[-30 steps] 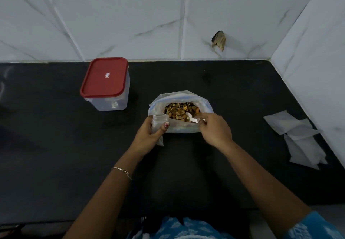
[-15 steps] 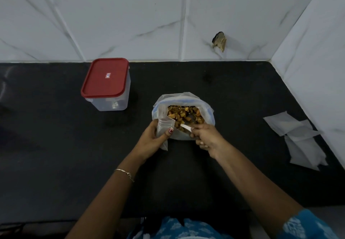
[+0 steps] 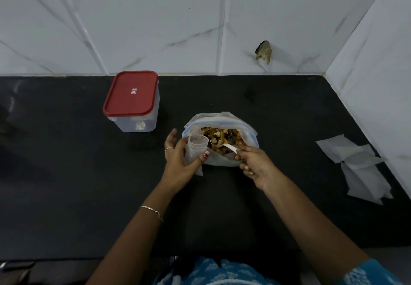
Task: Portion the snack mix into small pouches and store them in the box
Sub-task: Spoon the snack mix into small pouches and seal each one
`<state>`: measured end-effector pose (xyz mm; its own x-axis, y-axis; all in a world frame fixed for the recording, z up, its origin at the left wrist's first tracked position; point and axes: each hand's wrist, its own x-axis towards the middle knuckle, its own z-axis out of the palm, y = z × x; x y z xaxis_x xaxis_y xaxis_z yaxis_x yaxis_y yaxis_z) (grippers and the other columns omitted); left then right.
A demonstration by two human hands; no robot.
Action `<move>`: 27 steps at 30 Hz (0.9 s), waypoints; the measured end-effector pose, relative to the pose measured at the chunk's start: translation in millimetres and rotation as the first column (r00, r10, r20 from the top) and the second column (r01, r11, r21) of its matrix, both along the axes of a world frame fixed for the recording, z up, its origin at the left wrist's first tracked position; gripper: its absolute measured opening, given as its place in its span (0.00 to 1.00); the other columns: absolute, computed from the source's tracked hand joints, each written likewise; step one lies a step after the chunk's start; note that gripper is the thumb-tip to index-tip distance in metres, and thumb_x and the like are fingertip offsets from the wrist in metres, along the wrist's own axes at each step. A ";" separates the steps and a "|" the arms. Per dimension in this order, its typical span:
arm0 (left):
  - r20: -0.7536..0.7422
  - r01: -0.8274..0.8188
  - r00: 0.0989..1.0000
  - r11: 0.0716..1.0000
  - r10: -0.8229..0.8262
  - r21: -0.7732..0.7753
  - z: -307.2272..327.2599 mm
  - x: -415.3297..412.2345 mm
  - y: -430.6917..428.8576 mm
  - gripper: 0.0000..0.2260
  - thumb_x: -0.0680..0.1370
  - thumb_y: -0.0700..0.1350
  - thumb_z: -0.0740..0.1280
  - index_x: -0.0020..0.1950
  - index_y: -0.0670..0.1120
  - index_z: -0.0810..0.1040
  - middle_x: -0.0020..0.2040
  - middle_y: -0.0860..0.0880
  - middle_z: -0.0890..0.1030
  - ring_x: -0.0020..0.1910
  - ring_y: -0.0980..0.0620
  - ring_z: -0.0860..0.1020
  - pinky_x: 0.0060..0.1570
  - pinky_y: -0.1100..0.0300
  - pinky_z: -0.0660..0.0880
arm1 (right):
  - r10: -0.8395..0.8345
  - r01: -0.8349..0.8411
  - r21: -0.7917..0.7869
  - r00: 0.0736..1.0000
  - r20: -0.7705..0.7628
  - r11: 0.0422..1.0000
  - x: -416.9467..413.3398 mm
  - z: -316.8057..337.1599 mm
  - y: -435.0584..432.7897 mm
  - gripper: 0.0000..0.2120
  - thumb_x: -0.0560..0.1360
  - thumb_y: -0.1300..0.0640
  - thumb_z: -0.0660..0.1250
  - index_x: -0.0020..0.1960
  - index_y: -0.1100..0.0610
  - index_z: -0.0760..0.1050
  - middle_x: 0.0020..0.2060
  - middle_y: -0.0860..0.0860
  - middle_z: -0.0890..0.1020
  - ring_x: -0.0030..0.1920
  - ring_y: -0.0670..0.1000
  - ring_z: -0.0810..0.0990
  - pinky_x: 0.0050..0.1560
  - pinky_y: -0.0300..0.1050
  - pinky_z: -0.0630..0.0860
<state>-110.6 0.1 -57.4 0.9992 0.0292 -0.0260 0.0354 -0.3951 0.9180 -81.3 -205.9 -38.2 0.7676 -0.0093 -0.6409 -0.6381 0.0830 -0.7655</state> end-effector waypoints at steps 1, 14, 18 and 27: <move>0.030 -0.022 0.999 0.999 0.021 0.047 1.6 -1.2 0.3 0.22 0.70 0.59 0.72 0.62 0.59 0.71 0.76 0.58 0.47 0.76 0.52 0.49 0.72 0.49 0.61 | 0.000 0.000 -0.001 1.000 0.008 1.000 -0.4 2.9 -3.1 0.09 0.81 0.61 0.60 0.57 0.57 0.77 0.40 0.52 0.76 0.22 0.42 0.64 0.18 0.33 0.58; 0.172 -0.007 0.983 0.913 -0.069 0.407 23.5 9.3 -9.8 0.24 0.74 0.62 0.67 0.66 0.55 0.69 0.58 0.58 0.73 0.61 0.57 0.69 0.69 0.48 0.54 | 0.059 -0.053 -0.038 0.985 0.165 0.998 -5.4 50.6 -23.2 0.09 0.80 0.61 0.61 0.56 0.58 0.78 0.35 0.52 0.76 0.23 0.42 0.63 0.19 0.32 0.57; 0.174 0.000 0.981 0.906 -0.082 0.423 18.6 15.0 -10.5 0.22 0.73 0.63 0.67 0.64 0.57 0.70 0.60 0.57 0.76 0.62 0.56 0.71 0.69 0.43 0.55 | 0.062 -0.055 -0.045 0.980 0.186 0.997 -5.4 56.1 -23.6 0.10 0.80 0.62 0.60 0.57 0.60 0.78 0.35 0.52 0.75 0.23 0.43 0.63 0.19 0.33 0.57; 0.204 0.021 0.973 0.921 -0.108 0.389 19.4 20.6 -19.5 0.21 0.74 0.62 0.65 0.64 0.55 0.72 0.57 0.57 0.77 0.59 0.57 0.72 0.68 0.45 0.55 | 0.189 -0.114 -0.259 0.940 0.284 0.959 -8.7 66.6 -13.2 0.09 0.80 0.61 0.61 0.53 0.56 0.80 0.34 0.51 0.75 0.27 0.43 0.66 0.26 0.33 0.64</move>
